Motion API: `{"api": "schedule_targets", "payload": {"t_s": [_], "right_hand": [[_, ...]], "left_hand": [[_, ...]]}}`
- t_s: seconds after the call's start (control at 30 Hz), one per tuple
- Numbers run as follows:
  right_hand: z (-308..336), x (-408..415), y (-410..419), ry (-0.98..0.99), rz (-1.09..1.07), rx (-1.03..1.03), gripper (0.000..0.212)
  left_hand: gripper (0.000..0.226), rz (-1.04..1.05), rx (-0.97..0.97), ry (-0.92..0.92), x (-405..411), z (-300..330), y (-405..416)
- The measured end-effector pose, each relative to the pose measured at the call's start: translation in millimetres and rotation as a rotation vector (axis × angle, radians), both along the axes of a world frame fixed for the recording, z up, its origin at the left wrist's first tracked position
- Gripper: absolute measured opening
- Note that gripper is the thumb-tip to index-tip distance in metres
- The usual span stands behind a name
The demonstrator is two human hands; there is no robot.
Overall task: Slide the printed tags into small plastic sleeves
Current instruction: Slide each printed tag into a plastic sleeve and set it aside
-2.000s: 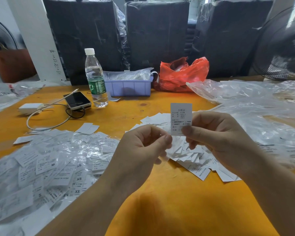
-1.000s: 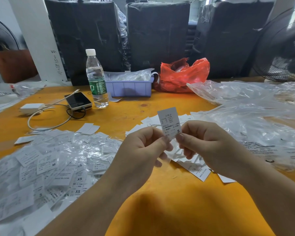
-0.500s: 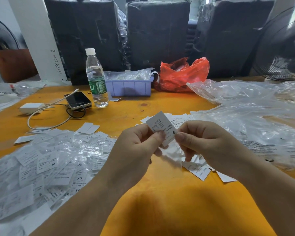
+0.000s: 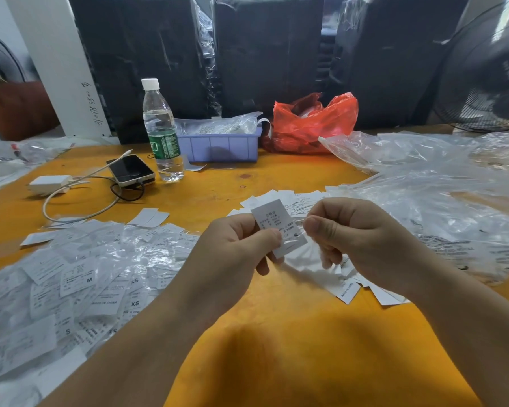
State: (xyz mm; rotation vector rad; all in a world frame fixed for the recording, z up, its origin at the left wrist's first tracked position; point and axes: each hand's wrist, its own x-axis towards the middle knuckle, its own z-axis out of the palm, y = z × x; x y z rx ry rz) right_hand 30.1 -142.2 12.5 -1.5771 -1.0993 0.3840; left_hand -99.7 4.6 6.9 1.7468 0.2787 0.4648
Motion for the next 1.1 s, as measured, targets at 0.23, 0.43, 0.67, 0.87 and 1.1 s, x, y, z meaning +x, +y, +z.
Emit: {"api": "schedule_targets", "payload": {"t_s": [0.23,0.43,0.67,0.87,1.1], "right_hand": [[1.3,-2.1,-0.1,0.058,0.039,0.042,0.027],[-1.1,-3.1,0.0,0.114,0.113,-0.028,0.042],[-6.6,-6.0,2.8,0.078,0.121,-0.026,0.040],[-7.6,-4.8,2.6,0.088,0.105,-0.016,0.038],[-7.1,-7.5,3.4,0.091,0.099,-0.045,0.030]], "left_hand": [[0.021,0.002,0.005,-0.024,0.2,0.9,0.1],[0.018,0.032,0.025,-0.068,-0.8,1.1,-0.4],[0.021,-0.031,0.109,-0.058,-1.4,-0.5,-6.9],[0.009,0.031,0.136,-0.103,-2.3,0.5,-2.3],[0.021,0.138,0.185,-0.178,-2.8,1.2,0.5]]}}
